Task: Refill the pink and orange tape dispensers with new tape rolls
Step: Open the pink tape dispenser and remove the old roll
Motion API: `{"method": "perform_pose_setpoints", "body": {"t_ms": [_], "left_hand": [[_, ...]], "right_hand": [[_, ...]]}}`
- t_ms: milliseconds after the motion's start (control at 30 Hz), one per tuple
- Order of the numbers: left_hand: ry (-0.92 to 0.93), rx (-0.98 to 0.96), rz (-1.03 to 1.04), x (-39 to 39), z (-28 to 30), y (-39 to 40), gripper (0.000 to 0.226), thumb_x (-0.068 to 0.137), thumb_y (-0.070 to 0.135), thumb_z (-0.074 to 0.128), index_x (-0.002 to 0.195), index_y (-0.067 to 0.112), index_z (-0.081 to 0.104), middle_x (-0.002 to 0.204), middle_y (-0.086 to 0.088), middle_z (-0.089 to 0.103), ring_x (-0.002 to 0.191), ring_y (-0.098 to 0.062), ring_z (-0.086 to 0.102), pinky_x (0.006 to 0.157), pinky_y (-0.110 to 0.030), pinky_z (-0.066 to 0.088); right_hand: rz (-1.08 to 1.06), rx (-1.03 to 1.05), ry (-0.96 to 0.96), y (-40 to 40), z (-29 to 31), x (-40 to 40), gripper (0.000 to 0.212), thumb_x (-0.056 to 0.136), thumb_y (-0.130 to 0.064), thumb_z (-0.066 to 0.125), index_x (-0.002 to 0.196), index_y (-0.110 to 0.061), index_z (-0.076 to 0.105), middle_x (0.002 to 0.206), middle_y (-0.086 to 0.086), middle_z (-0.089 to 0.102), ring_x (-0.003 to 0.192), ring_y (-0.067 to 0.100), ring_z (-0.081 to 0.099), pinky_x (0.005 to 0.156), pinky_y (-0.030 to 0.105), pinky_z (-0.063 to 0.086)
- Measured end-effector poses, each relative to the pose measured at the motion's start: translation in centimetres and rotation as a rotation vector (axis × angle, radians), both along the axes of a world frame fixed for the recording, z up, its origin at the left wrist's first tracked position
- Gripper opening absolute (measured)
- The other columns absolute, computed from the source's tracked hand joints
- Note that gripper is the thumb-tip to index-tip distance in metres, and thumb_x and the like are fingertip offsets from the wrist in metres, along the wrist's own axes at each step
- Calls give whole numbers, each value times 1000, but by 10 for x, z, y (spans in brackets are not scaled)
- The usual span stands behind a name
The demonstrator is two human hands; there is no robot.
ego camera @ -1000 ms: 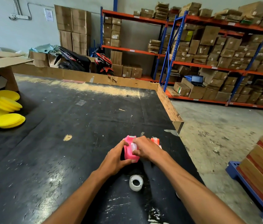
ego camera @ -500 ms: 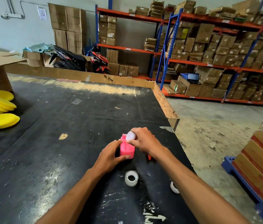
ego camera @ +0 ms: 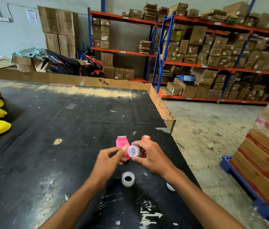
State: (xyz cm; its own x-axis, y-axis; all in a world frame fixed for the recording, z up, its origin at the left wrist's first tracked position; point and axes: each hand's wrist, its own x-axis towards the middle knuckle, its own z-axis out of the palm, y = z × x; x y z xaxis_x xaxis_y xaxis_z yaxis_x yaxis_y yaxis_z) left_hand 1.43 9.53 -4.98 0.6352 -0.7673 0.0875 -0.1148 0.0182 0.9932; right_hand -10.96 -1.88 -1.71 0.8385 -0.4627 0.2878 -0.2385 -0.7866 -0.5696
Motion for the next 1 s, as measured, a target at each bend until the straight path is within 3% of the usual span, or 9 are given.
{"method": "perform_pose_setpoints", "body": {"t_ms": [133, 267, 333, 433, 500, 667, 767, 933, 1000], "left_hand": [[227, -20, -25, -18, 10, 9, 23, 92, 18, 60, 79, 11, 77, 71, 0, 77, 68, -11, 68, 71, -25, 55], [406, -45, -45, -21, 10, 18, 21, 92, 16, 59, 91, 3, 76, 75, -4, 77, 65, -8, 70, 67, -19, 58], [493, -80, -58, -22, 13, 21, 20, 93, 9, 57, 92, -2, 74, 78, -9, 78, 67, -10, 73, 65, -17, 59], [536, -110, -42, -24, 17, 26, 22, 94, 3, 53, 86, -4, 72, 76, -10, 76, 64, -9, 73, 60, -15, 58], [546, -114, -41, -24, 18, 30, 24, 95, 2, 51, 84, -4, 71, 72, -8, 77, 63, -7, 73, 58, -15, 57], [590, -100, -50, -21, 18, 39, 27, 95, 4, 50, 81, 6, 73, 70, -1, 78, 65, -6, 72, 61, -14, 57], [622, -75, -98, -16, 19, 45, 18, 93, 6, 55, 88, 4, 73, 74, -5, 78, 68, -8, 73, 66, -15, 59], [688, -100, -70, -16, 16, 46, 13, 83, 3, 66, 84, -8, 73, 76, -18, 77, 68, -18, 76, 66, -18, 61], [690, -96, -102, -19, 17, 45, 13, 83, 2, 65, 86, -7, 73, 79, -19, 77, 70, -19, 76, 65, -17, 61]], "right_hand": [[34, 85, -83, 23, -1, 3, 34, 81, -20, 71, 114, -14, 66, 98, 10, 57, 88, 18, 60, 80, 29, 51], [-6, 276, -151, 34, -6, 3, 40, 86, -13, 67, 125, -11, 61, 94, 2, 52, 87, 8, 60, 81, 17, 52], [-13, 310, -206, 40, -5, 4, 41, 83, -10, 70, 124, -13, 61, 92, 7, 59, 85, 14, 64, 79, 21, 55], [-63, 352, -303, 50, -2, 4, 54, 77, -6, 76, 122, -25, 54, 75, -6, 61, 69, 5, 63, 69, 22, 56], [-74, 365, -332, 54, -3, 6, 58, 74, -7, 78, 124, -23, 54, 69, -9, 60, 65, 1, 63, 68, 23, 56], [-5, 394, -292, 56, -5, 2, 49, 76, -7, 77, 122, -13, 61, 85, -1, 72, 84, 14, 72, 76, 22, 59], [-6, 347, -294, 56, -6, -4, 45, 77, -4, 75, 120, -10, 63, 97, 7, 76, 88, 12, 72, 81, 22, 58], [-12, 62, -292, 64, -9, -11, 48, 83, -11, 70, 129, -16, 57, 99, 3, 76, 86, 9, 71, 81, 21, 57], [-39, 37, -310, 66, -10, -17, 47, 83, -13, 70, 128, -17, 58, 97, 3, 76, 85, 9, 71, 80, 22, 57]]}}
